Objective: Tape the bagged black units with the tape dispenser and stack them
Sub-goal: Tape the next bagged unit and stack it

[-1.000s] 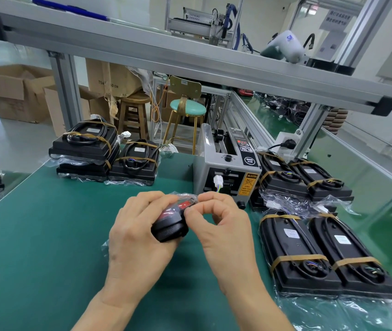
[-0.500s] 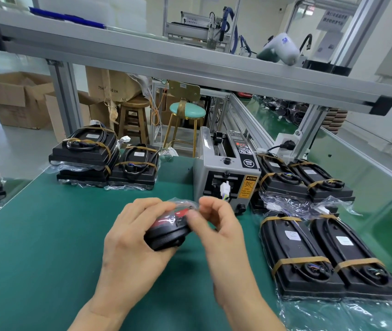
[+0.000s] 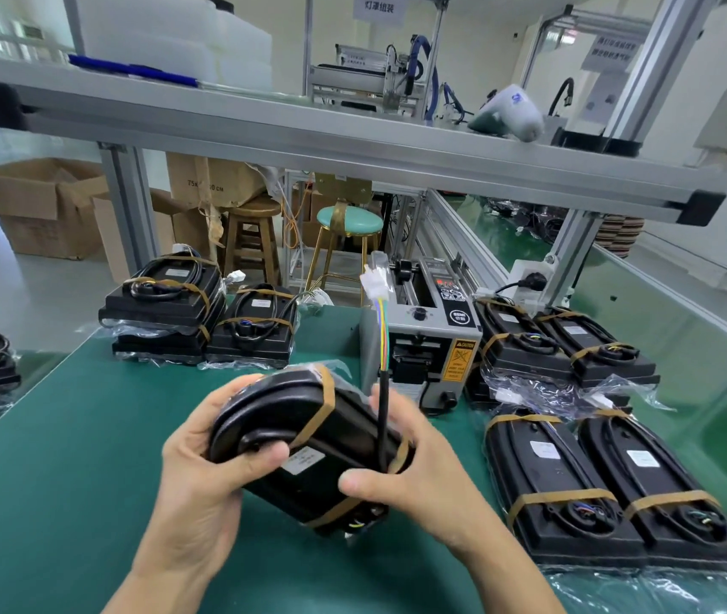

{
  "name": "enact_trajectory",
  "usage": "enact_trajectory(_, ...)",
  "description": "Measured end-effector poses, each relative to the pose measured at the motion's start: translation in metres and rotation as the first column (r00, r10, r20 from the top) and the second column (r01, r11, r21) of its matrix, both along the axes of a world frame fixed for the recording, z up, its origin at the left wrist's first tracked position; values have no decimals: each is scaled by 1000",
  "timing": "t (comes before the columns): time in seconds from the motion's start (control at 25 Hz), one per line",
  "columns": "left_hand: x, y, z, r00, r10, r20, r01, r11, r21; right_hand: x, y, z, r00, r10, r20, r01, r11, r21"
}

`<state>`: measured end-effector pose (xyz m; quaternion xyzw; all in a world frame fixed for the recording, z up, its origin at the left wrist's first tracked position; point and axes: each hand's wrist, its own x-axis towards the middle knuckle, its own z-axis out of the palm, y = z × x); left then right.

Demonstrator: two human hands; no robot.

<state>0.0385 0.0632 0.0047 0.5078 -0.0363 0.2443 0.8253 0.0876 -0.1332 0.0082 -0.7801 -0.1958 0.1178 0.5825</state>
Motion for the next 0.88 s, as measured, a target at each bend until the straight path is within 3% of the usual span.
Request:
enact_trajectory(0.12, 2, 2, -7, 992, -50, -118, 50, 999, -3, 5, 0, 10, 985, -53, 162, 72, 991, -114)
enact_trajectory(0.2, -2, 11, -4, 974, 96, -207, -51, 976, 213, 9, -1, 16, 911, -127, 392, 270, 903, -335)
enact_trajectory(0.24, -4, 15, 1, 957, 222, -185, -148, 927, 345, 9, -1, 18, 856, -88, 509, 343, 832, -435)
enact_trajectory(0.32, -8, 22, 16, 924, 381, 30, -319, 726, 609, 10, 5, 19, 792, 11, 610, 403, 741, -537)
enact_trajectory(0.4, -5, 19, 33, 922, 306, 239, -364, 470, 804, 10, 13, 18, 774, 57, 630, 395, 735, -551)
enact_trajectory(0.48, 1, 12, 41, 957, 80, 278, -289, 247, 925, 9, 17, 16, 737, 90, 670, 406, 734, -545)
enact_trajectory(0.56, 6, 13, 42, 983, 11, 183, -184, 72, 980, 10, 17, 14, 728, 113, 676, 403, 728, -556)
enact_trajectory(0.6, 6, 18, 41, 990, 64, 122, -126, 70, 990, 10, 15, 13, 742, 103, 663, 390, 737, -552)
enact_trajectory(0.64, 6, 24, 40, 991, 122, 46, -61, 125, 990, 11, 12, 13, 763, 78, 642, 377, 753, -540)
enact_trajectory(0.76, 5, 37, 33, 973, 190, -130, 63, 324, 944, 14, 6, 15, 804, 76, 590, 328, 770, -547)
enact_trajectory(0.88, 8, 36, 33, 963, 185, -197, 71, 531, 844, 18, 6, 23, 842, 125, 524, 258, 760, -596)
